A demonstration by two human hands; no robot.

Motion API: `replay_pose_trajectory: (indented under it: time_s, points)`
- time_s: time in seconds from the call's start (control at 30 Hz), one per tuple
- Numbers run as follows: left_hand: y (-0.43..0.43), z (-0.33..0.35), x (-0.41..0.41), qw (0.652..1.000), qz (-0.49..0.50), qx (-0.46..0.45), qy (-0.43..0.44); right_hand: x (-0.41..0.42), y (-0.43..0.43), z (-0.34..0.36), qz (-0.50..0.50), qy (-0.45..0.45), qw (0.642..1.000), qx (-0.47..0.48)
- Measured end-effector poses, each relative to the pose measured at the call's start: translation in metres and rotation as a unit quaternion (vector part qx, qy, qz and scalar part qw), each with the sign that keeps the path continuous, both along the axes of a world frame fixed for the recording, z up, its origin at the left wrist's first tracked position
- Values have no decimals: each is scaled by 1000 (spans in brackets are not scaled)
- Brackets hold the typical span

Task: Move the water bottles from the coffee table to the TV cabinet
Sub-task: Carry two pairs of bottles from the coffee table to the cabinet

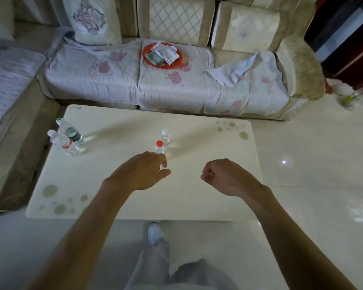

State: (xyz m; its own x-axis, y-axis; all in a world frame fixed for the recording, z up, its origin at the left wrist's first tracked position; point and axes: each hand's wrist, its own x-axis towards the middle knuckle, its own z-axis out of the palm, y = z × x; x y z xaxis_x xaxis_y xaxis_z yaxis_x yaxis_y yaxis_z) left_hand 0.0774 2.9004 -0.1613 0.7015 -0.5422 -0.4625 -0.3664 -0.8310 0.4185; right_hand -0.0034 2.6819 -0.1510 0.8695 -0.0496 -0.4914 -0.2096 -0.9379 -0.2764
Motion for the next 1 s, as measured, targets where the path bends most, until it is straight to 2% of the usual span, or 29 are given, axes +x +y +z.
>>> replay_pose_trajectory:
  time_s: [0.23, 0.43, 0.63, 0.8, 1.0]
  points:
    - [13, -36, 40, 999, 44, -13, 29, 63, 4, -26, 19, 17, 1000, 13]
    - [4, -92, 63, 996, 75, -7, 40, 104, -2, -81, 38, 22, 998, 41]
    - [-16, -180, 84, 988, 150, 27, 35, 146, -9, -161, 42, 32, 997, 60]
    - [-32, -261, 104, 957, 284, -38, 42, 177, -19, -230, 18, 27, 997, 65]
    - [-47, -358, 122, 932, 345, -89, 62, 201, -17, -316, -25, 16, 996, 88]
